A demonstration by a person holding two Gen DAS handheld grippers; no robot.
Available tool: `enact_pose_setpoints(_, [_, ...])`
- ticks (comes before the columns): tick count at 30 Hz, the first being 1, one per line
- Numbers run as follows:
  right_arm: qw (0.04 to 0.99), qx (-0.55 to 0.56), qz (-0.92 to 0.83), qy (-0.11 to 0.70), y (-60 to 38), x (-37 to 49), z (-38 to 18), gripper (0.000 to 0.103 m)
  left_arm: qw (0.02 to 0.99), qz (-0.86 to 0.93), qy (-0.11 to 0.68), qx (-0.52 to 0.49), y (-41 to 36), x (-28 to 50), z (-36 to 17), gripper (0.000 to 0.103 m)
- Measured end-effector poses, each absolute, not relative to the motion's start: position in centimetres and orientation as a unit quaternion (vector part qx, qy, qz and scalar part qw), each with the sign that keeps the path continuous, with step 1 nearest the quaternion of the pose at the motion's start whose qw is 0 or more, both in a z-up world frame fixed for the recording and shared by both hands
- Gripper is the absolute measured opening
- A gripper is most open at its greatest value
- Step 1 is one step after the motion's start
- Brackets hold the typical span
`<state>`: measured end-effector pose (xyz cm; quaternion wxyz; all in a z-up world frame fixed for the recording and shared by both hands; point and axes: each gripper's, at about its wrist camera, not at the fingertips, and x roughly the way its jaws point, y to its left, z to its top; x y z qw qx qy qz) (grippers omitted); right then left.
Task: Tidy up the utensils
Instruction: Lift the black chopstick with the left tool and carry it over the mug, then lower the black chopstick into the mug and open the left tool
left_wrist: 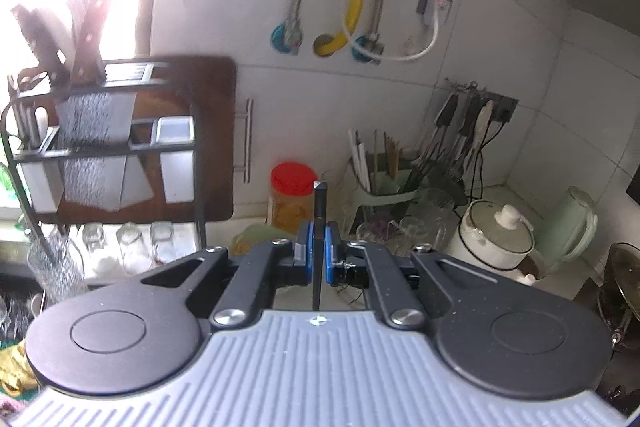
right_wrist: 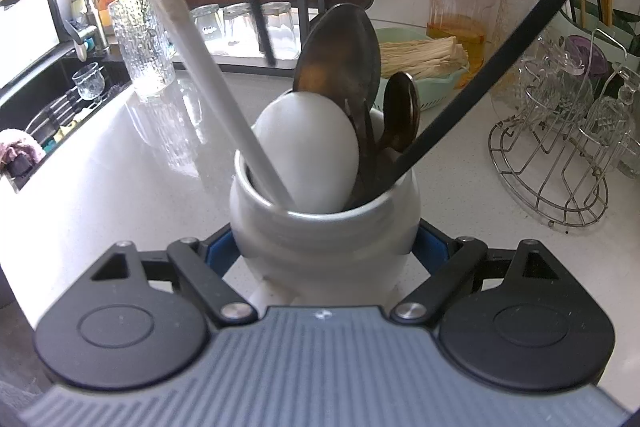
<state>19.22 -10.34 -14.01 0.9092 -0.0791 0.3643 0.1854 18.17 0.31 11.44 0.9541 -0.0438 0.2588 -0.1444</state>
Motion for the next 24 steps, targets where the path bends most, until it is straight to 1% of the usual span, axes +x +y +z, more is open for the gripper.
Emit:
enact_pose_setpoints(4, [0.910, -0.076, 0.186, 0.363, -10.4, 19.2, -14.1, 0.091, 0.953, -0.159, 0.253, -0.041, -0.6, 18.1, 12.2, 0.006])
enact_pose_setpoints(9, [0.910, -0.074, 0.186, 0.362, -10.4, 19.2, -14.1, 0.091, 0.949, -0.172, 0.263, -0.038, -1.8, 18.7, 11.4, 0.006])
enact_pose_setpoints(16, [0.911, -0.071, 0.185, 0.362, -10.5, 19.1, -14.1, 0.091, 0.936, -0.178, 0.300, -0.033, -3.1, 20.9, 8.0, 0.006])
enact_pose_setpoints(20, [0.912, -0.069, 0.184, 0.361, -10.5, 19.1, -14.2, 0.091, 0.931, -0.177, 0.318, -0.024, -3.7, 22.0, 6.6, 0.006])
enact_pose_setpoints(24, [0.912, -0.069, 0.183, 0.362, -10.4, 19.1, -14.1, 0.091, 0.918, -0.181, 0.352, -0.024, -4.0, 23.5, 5.9, 0.006])
